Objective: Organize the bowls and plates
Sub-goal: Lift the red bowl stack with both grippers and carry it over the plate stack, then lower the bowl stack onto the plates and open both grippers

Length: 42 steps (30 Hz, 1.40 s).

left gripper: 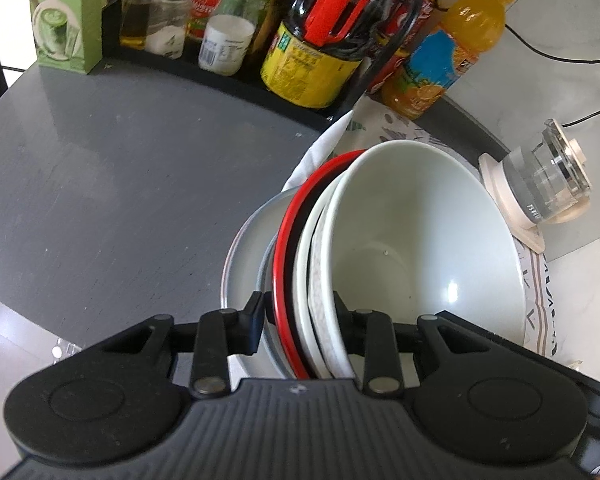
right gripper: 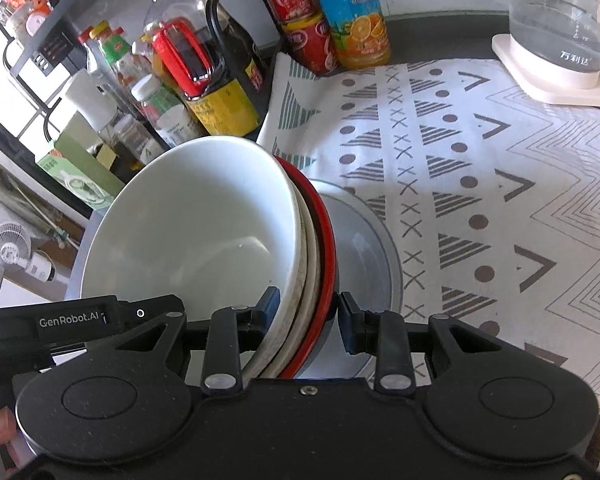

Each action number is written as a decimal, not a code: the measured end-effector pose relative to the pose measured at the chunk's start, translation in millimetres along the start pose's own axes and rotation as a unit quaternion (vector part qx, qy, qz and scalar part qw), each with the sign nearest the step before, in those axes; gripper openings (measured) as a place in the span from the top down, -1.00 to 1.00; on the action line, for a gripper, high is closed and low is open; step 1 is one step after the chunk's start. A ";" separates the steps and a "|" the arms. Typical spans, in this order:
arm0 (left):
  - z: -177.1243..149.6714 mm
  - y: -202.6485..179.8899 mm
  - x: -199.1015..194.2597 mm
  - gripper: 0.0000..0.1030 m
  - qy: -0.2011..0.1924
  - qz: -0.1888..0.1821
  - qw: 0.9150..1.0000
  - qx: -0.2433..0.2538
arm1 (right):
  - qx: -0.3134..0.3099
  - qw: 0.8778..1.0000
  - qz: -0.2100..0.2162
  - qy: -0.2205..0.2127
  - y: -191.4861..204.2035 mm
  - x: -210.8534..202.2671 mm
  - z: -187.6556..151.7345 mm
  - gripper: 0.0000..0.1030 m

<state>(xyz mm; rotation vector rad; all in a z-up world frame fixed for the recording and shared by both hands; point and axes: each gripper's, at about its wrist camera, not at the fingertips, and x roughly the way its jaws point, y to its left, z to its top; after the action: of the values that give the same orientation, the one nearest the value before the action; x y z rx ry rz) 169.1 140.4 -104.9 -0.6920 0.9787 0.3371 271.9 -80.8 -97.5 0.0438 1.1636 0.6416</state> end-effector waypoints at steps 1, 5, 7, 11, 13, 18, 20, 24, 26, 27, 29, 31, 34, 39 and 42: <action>-0.3 1.4 0.9 0.41 0.001 0.001 1.000 -0.001 | 0.000 1.000 -0.001 0.002 0.4 1.6 -0.7 0.40; -0.1 6.1 6.8 0.41 0.007 0.003 1.000 -0.002 | -0.001 1.000 -0.007 0.007 1.6 6.8 -2.7 0.40; 1.2 7.2 9.2 0.41 0.008 0.002 1.000 0.000 | -0.001 1.000 -0.008 0.011 1.7 9.4 -2.1 0.40; 4.4 8.0 13.0 0.41 0.008 0.005 1.000 -0.001 | -0.004 1.000 -0.010 0.007 3.8 10.5 1.2 0.36; 5.5 7.6 14.3 0.41 0.008 0.005 1.000 0.001 | -0.004 1.000 -0.008 0.006 3.6 11.9 3.0 0.30; 10.6 4.9 16.5 0.40 0.017 0.007 1.000 0.005 | 0.002 1.000 0.004 -0.002 1.4 6.9 3.7 0.19; 12.6 0.0 10.8 0.33 0.002 0.014 1.000 0.021 | -0.002 1.000 0.008 -0.012 2.3 1.4 5.1 0.10; 20.1 -7.9 6.3 0.23 0.003 0.018 0.999 0.031 | -0.006 0.999 0.014 -0.035 3.5 -12.1 9.3 -0.04; 22.4 -9.7 4.3 0.16 0.001 0.019 0.999 0.028 | -0.003 0.999 0.013 -0.042 1.4 -17.1 10.1 -0.10; 23.4 -11.8 2.5 0.13 -0.003 0.019 0.999 0.029 | -0.001 0.999 0.012 -0.046 -0.4 -19.4 9.8 -0.14; 23.6 -15.6 -2.6 0.05 -0.012 0.020 0.999 0.034 | 0.005 0.999 0.010 -0.051 -4.7 -23.7 8.5 -0.18; 23.0 -19.9 -8.1 -0.03 -0.023 0.023 0.999 0.041 | 0.011 0.998 0.007 -0.057 -9.3 -28.5 6.1 -0.23; 21.6 -25.1 -13.7 -0.17 -0.033 0.026 0.998 0.047 | 0.019 0.998 0.002 -0.067 -15.1 -38.1 2.0 -0.32; 17.6 -35.8 -23.8 -0.34 -0.043 0.024 0.997 0.063 | 0.017 0.995 -0.013 -0.093 -23.3 -60.3 -6.6 -0.56; 13.3 -43.5 -31.8 -0.39 -0.048 0.015 0.996 0.072 | 0.014 0.994 -0.021 -0.106 -28.1 -75.6 -12.9 -0.71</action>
<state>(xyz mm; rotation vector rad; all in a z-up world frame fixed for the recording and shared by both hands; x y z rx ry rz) 184.8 118.4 -56.4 -0.5259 0.9119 0.3195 255.2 -144.7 -49.5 0.1090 0.9667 0.5694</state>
